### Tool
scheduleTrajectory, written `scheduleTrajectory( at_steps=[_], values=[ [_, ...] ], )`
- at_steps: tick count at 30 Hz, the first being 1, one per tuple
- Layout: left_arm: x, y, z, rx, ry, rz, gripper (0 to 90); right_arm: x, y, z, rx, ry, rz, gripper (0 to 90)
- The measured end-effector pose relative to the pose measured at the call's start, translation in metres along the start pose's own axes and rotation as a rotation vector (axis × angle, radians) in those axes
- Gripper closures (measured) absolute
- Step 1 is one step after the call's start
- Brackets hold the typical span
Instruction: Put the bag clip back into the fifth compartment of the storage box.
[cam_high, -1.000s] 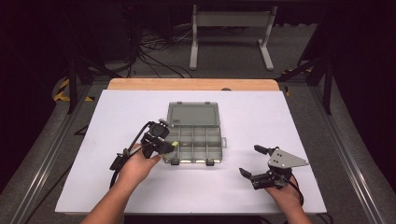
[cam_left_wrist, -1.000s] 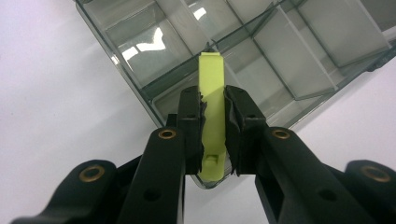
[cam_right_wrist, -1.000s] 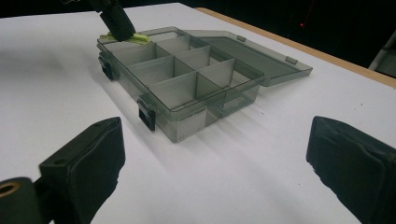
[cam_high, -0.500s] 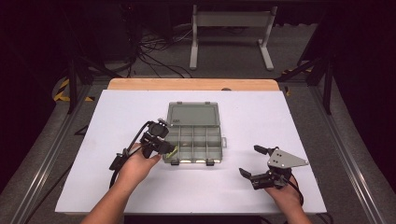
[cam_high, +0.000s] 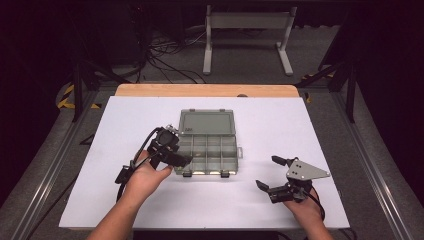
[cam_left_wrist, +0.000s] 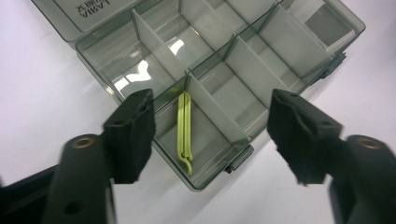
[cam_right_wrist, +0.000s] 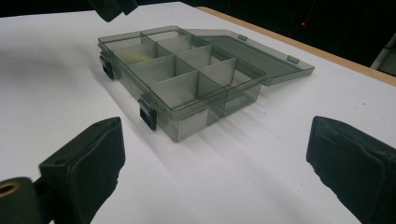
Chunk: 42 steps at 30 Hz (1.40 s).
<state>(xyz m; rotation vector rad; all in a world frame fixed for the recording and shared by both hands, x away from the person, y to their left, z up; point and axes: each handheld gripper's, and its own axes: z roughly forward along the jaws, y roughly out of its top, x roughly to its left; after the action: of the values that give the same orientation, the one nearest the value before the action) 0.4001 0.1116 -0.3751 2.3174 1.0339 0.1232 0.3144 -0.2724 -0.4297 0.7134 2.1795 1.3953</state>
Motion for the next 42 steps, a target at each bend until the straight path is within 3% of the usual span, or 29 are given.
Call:
scheduleTrajectory(
  at_steps=[7, 14, 18, 21, 33, 42],
  values=[
    [-0.002, -0.002, -0.010, -0.033, -0.064, 0.020, 19.3, 0.000, 0.000, 0.000, -0.001, 0.001, 0.000, 5.0],
    [-0.007, -0.003, -0.019, -0.057, -0.080, 0.035, 12.4, 0.000, 0.000, 0.000, 0.001, 0.002, 0.006, 5.0],
    [-0.010, -0.004, -0.024, -0.078, -0.062, 0.062, 6.7, 0.000, 0.000, 0.000, -0.002, 0.002, 0.002, 5.0],
    [-0.011, -0.006, -0.029, -0.099, -0.081, 0.068, 3.6, 0.000, 0.000, 0.000, -0.005, 0.002, 0.002, 5.0],
    [-0.013, -0.021, -0.049, -0.188, -0.089, 0.118, 1.5, 0.000, 0.000, -0.001, -0.014, -0.002, 0.001, 4.9],
    [-0.011, -0.044, -0.066, -0.308, -0.087, 0.162, 1.4, 0.001, 0.001, -0.003, -0.029, -0.009, -0.003, 4.7]
  ],
)
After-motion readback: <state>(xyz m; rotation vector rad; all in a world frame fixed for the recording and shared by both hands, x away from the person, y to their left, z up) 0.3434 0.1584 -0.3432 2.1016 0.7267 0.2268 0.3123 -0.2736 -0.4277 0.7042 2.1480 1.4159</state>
